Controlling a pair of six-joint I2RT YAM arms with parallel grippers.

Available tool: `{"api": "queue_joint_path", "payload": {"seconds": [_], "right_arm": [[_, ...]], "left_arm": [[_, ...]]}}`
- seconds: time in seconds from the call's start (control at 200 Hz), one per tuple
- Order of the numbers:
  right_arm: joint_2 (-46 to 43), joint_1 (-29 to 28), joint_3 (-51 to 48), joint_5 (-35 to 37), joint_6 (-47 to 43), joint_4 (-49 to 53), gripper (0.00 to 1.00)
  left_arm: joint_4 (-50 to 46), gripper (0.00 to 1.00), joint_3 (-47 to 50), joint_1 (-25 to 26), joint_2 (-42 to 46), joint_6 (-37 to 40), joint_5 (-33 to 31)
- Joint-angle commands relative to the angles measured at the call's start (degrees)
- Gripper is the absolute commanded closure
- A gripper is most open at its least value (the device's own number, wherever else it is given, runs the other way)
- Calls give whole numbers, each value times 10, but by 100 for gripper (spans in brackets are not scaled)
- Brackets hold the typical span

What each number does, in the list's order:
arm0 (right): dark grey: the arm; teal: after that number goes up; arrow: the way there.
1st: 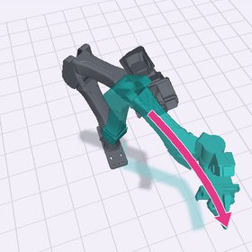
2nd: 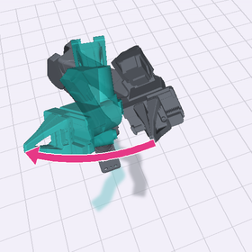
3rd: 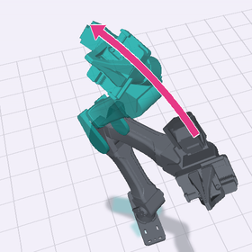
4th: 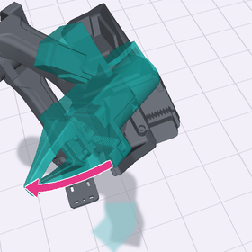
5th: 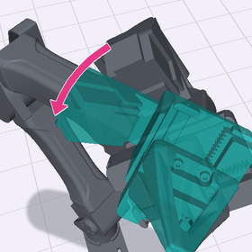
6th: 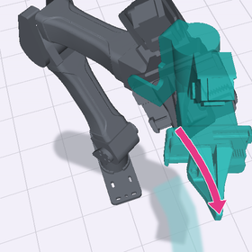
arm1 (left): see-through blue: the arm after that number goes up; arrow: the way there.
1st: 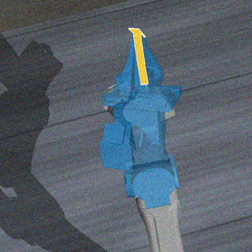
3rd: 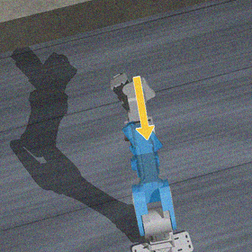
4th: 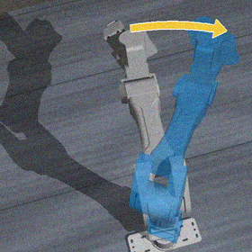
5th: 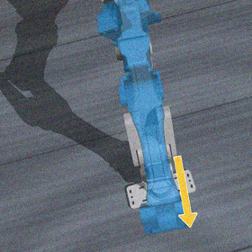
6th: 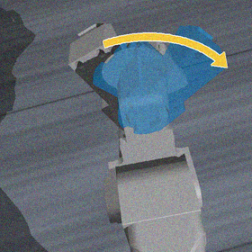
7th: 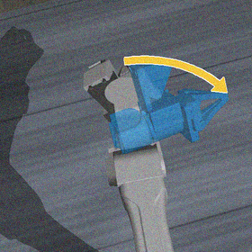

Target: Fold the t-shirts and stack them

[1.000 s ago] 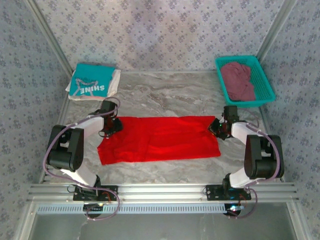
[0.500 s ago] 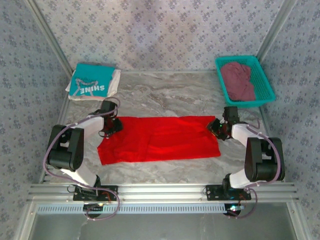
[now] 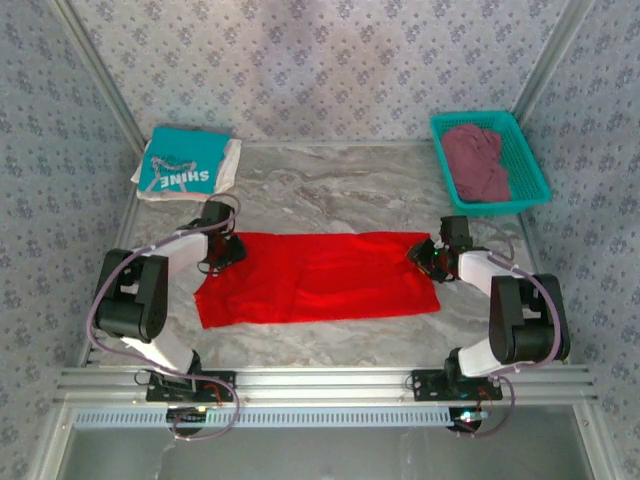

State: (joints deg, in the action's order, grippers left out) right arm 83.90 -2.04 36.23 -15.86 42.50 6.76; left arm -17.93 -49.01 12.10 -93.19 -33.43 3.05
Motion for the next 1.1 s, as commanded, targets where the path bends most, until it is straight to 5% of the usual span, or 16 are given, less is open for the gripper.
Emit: {"api": "queue_joint_path", "payload": {"seconds": [0.0,0.485,1.094], "right_arm": [[2,-2,-12,21,29,-31,72],[-40,20,6,40,22,-23,98],[0,60,27,33,-59,44,86]], "left_arm": [[-14,73,17,-2,-16,10,11],[-13,74,12,-2,-21,9,7],[-18,74,10,-8,-25,17,2]]}}
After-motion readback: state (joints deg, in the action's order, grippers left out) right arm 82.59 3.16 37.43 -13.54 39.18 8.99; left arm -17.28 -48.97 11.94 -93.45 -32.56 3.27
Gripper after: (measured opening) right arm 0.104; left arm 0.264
